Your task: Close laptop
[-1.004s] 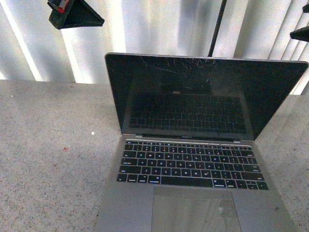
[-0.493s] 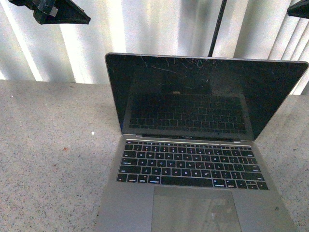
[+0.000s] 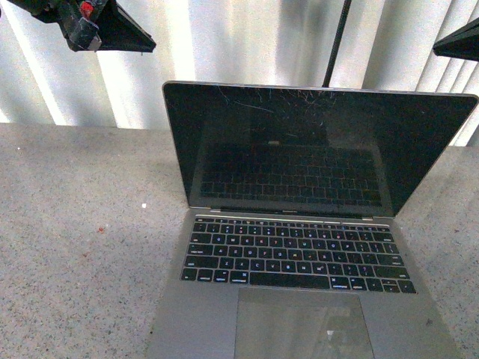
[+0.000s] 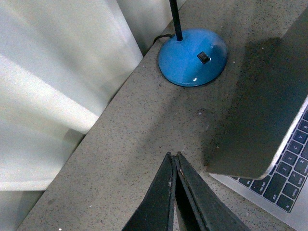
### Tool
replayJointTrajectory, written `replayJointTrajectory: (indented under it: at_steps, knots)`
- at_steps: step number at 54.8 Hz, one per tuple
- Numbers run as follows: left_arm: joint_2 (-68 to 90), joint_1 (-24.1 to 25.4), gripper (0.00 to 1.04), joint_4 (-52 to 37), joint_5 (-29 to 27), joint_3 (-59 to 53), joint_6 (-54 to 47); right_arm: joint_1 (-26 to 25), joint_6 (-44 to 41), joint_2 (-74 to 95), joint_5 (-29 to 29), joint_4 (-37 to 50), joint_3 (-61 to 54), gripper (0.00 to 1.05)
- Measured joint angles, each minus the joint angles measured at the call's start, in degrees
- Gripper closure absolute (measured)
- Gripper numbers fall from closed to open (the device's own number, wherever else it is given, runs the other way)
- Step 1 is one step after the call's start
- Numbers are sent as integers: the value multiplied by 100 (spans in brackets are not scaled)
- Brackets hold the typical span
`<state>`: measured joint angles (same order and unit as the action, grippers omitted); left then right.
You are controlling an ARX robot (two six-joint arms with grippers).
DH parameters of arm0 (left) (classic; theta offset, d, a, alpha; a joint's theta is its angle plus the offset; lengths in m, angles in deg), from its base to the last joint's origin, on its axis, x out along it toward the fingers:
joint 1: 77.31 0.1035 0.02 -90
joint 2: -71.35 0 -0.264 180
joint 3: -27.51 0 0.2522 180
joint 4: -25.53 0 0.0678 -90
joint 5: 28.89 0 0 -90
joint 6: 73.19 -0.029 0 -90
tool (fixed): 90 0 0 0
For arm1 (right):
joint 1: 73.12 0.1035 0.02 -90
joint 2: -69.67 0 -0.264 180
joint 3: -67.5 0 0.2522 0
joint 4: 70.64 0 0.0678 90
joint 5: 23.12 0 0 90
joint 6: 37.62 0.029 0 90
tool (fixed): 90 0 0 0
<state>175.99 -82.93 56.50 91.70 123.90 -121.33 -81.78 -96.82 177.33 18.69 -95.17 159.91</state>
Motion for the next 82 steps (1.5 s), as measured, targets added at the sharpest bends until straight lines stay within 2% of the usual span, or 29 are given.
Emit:
replayJointTrajectory:
  at_steps: [45, 82]
  knots:
    - [-33, -542, 101, -90, -107, -367, -289, 31, -321, -11, 2, -278, -310, 102]
    - [-258, -800, 101, 28, -105, -597, -586, 46, -363, -11, -37, -334, -431, 102]
